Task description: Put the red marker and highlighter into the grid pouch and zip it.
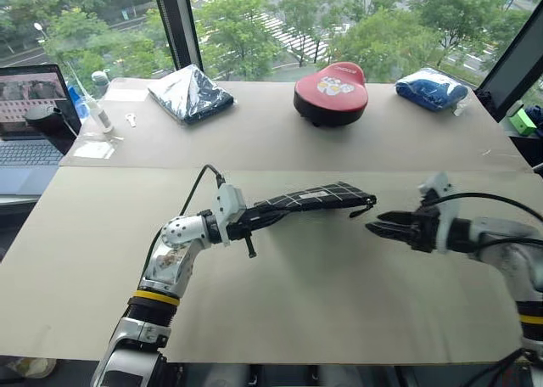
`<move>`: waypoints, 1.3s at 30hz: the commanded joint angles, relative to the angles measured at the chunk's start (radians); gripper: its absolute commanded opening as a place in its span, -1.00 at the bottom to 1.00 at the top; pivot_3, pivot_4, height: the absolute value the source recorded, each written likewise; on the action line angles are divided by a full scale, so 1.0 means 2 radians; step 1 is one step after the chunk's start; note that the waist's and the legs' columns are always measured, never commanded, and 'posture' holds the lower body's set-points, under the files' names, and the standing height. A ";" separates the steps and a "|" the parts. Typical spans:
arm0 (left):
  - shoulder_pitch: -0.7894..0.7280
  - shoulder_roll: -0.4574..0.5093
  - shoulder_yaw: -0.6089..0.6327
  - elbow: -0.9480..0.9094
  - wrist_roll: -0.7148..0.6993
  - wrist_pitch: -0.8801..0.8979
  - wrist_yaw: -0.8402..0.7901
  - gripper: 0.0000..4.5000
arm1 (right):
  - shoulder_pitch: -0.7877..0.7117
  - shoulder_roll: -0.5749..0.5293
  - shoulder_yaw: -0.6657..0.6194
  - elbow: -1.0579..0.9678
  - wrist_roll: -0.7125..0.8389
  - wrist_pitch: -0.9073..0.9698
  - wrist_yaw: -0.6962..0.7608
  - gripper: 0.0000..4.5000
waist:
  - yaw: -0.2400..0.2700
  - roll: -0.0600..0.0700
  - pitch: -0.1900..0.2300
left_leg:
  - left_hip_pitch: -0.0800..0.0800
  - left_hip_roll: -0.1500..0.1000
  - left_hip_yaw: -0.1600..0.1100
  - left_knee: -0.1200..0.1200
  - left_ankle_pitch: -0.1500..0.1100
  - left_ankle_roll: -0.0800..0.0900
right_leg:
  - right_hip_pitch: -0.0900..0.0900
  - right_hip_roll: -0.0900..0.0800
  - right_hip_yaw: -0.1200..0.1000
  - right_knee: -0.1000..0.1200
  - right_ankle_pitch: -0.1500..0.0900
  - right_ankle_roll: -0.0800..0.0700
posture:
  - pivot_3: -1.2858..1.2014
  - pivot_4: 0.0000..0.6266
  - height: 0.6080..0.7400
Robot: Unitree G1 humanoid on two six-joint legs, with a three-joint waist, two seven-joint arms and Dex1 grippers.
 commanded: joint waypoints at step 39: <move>0.129 0.167 0.248 -0.153 -0.225 0.366 0.147 0.96 | 0.113 0.015 -0.136 -0.048 0.009 -0.131 -0.008 0.15 | -0.012 0.000 0.000 | 0.005 0.001 -0.001 -0.002 0.000 -0.001 | 0.006 0.002 0.000 -0.003 -0.001 0.002 | 0.03 -0.52 1.00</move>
